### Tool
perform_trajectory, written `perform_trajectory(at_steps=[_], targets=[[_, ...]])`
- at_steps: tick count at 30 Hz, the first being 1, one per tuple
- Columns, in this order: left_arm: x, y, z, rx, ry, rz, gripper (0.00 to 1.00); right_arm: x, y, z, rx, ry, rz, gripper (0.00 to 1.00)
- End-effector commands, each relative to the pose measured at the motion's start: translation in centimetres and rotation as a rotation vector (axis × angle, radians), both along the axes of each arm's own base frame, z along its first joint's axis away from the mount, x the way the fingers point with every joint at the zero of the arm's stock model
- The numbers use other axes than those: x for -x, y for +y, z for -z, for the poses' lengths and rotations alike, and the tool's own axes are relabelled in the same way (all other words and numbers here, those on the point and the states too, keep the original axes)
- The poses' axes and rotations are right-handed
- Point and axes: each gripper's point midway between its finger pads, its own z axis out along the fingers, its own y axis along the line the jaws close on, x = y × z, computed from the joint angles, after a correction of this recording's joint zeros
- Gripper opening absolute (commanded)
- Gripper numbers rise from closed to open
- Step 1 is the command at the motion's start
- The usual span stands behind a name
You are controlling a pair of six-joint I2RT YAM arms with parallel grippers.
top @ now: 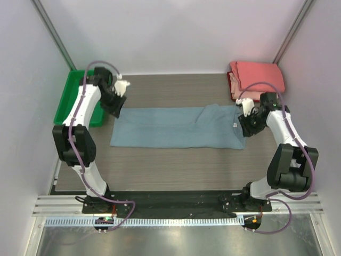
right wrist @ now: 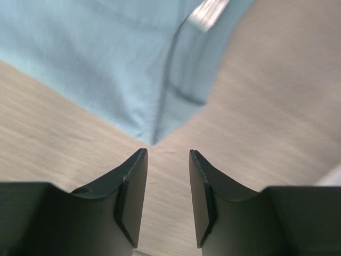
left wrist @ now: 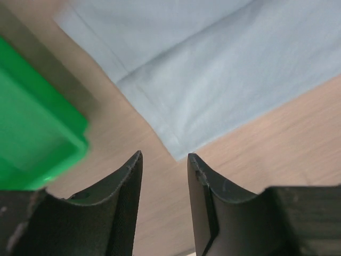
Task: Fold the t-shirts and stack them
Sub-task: Fold the tshirt
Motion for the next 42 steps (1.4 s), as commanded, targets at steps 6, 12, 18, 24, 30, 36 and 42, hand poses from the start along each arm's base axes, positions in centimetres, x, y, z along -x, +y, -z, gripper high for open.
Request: perform_trajectory(at_steps=[6,12,18,24,30,36,42], targets=[[-6.1,-9.8,-5.8,0.313,0.008,0.069,0.4,-10.2,-0.1,-9.0,-0.018,-0.285,-0.023,0.43],[-9.4,-18.1,-4.4,0.558,0.058,0.028,0.34,-14.3,4.4,-9.9,-0.094,-0.328,-0.18,0.41],[-11.3,-24.6,-2.9,0.788,0.153,-0.01,0.33,-15.3,8.9,-7.1,-0.163,-0.277,-0.287,0.37],[-11.8,-28.2,-0.7,0.86,0.219,-0.029,0.34,-17.1,14.7,-6.3,-0.198,-0.276,-0.364,0.41],[-9.5,-25.7,-0.5,0.81,0.284,-0.058,0.33,-21.6,17.6,-5.2,-0.177,-0.301,-0.384,0.42],[-10.9,-21.4,-3.3,0.803,0.203,-0.132,0.33,-23.0,18.9,-2.2,-0.125,-0.225,-0.381,0.42],[-11.4,-18.5,-5.0,0.771,0.129,-0.152,0.33,-23.2,18.5,-0.2,-0.064,-0.183,-0.351,0.42]])
